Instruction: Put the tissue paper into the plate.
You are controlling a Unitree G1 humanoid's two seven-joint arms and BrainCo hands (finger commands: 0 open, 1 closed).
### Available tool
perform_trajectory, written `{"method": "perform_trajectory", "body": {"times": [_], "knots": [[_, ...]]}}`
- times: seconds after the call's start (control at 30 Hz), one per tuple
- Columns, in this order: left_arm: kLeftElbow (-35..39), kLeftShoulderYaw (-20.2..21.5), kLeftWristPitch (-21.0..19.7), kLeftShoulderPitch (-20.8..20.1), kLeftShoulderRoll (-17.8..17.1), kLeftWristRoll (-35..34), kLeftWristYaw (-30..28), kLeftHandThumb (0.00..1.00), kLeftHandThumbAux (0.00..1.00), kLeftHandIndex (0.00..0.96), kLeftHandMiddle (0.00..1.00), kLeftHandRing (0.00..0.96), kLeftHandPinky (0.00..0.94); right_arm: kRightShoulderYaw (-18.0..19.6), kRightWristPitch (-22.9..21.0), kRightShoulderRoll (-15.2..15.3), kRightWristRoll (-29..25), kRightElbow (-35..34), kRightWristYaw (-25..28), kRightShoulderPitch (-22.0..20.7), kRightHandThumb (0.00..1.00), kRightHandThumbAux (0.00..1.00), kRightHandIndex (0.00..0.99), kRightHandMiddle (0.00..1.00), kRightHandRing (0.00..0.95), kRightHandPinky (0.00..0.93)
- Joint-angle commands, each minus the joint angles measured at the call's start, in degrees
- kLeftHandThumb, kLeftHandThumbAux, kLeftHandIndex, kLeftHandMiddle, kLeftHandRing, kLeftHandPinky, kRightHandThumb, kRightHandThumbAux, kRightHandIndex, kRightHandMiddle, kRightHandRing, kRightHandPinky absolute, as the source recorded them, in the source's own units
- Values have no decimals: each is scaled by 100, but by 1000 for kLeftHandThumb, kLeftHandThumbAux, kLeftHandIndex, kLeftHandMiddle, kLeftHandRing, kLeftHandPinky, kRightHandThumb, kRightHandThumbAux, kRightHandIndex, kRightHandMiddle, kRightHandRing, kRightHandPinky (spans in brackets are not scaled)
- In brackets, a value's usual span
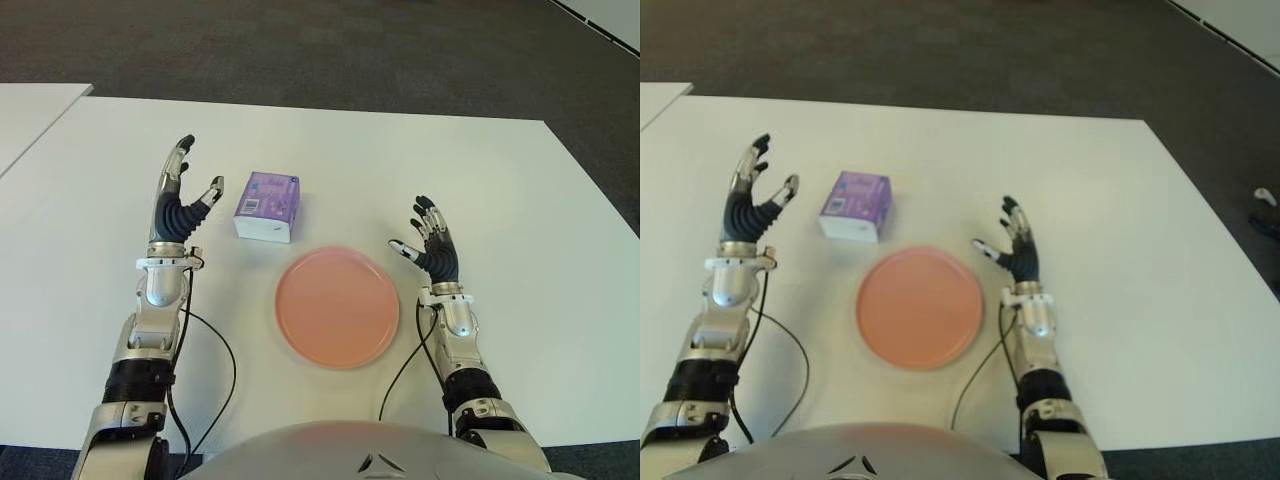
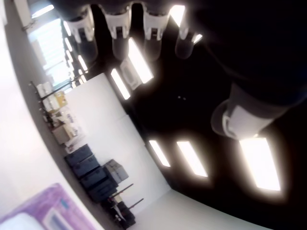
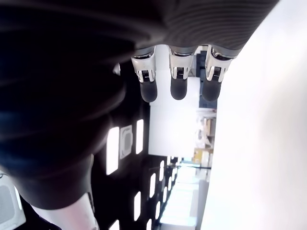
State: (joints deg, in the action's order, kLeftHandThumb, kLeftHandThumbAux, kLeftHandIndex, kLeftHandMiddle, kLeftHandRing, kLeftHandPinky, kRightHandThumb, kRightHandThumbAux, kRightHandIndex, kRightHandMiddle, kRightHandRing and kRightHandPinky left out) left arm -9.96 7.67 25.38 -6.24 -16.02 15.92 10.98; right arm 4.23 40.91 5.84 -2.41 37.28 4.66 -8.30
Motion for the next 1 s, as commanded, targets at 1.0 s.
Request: {"method": "perform_trajectory", "body": {"times": [1.0], "knots": [[-3379, -2183, 980, -3206, -1483, 2070, -383, 183, 396, 0, 0, 0, 0, -161, -304, -132, 177, 514, -37, 401, 0, 799, 0, 0, 0, 0]]}}
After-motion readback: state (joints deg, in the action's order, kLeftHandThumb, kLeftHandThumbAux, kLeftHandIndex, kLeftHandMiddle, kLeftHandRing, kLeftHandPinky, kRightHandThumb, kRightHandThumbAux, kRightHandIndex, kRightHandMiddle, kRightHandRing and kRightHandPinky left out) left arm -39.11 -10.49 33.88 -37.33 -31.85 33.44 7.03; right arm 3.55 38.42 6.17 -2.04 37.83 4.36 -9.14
